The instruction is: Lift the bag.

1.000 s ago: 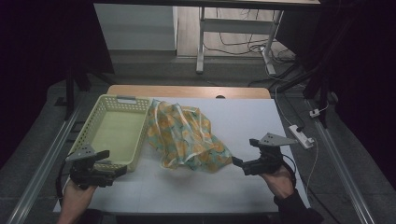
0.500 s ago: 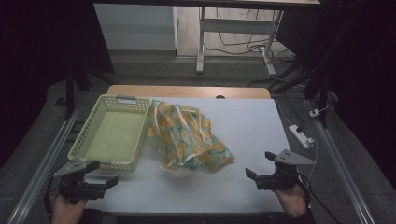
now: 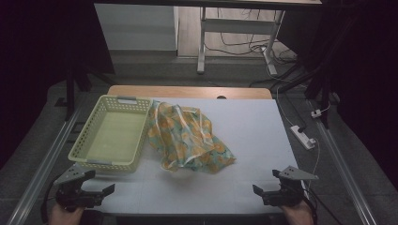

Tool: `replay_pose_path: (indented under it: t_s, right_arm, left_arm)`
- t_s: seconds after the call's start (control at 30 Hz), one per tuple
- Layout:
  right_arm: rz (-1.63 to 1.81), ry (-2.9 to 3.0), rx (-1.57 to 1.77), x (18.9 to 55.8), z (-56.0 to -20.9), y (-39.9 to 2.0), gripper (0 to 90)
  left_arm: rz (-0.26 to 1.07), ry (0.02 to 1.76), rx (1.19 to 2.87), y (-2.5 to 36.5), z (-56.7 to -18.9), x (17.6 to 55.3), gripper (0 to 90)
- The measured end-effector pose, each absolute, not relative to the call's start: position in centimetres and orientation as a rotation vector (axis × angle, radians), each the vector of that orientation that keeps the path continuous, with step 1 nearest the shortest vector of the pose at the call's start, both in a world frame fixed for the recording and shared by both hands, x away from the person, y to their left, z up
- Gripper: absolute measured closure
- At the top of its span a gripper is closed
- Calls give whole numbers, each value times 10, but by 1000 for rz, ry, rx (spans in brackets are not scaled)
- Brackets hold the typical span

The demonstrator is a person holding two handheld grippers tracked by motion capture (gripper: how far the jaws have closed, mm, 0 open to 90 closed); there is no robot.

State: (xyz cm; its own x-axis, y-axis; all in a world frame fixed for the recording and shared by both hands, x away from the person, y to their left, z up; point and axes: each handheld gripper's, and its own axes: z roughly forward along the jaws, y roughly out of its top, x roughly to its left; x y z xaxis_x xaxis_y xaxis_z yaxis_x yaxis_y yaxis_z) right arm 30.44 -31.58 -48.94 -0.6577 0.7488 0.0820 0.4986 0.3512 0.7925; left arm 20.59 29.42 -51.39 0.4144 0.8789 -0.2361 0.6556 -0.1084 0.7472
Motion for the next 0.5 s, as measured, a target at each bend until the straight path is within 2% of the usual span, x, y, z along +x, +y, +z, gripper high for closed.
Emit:
replay_pose_path:
  t_s: [0.5]
  right_arm:
    - [1124, 2378, 1154, 301, -498, -322, 0]
  left_arm:
    - [295, 1358, 1922, 293, -523, 206, 0]
